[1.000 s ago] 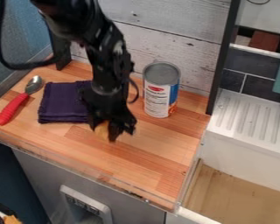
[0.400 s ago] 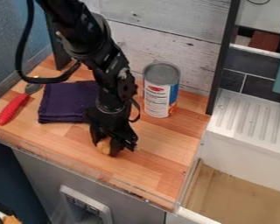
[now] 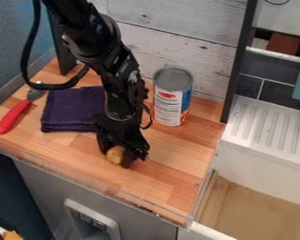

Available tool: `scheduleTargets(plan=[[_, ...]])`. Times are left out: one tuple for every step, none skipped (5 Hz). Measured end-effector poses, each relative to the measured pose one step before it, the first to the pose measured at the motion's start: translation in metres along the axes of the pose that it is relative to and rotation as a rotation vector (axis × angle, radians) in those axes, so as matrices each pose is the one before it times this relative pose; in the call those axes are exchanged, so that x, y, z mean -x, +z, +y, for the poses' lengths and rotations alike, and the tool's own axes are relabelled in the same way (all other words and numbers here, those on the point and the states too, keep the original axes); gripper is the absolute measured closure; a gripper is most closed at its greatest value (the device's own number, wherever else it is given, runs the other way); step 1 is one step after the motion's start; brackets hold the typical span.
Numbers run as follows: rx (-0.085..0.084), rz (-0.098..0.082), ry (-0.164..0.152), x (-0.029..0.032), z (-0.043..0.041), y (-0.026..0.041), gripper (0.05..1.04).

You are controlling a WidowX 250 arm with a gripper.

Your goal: Put the chicken wing in the middle of the table

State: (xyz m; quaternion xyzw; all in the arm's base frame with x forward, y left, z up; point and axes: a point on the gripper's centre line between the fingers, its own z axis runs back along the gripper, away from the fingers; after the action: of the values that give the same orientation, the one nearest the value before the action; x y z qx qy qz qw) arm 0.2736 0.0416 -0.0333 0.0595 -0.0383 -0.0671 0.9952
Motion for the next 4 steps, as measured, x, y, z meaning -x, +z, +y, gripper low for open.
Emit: scheduleTargets(plan=[[0.0012, 0.0108, 0.0046, 0.00169, -0.00011, 0.00081, 0.077], [0.0054, -0.0207, 0.0011, -0.00238, 0.00043, 0.0136, 0.081], [-0.0072, -0.0548, 0.0011, -0.00731, 0.00327, 0.02473, 0.084], [-0.0155, -0.0744, -0.0019, -0.00861, 0.00706, 0.02363, 0.084]])
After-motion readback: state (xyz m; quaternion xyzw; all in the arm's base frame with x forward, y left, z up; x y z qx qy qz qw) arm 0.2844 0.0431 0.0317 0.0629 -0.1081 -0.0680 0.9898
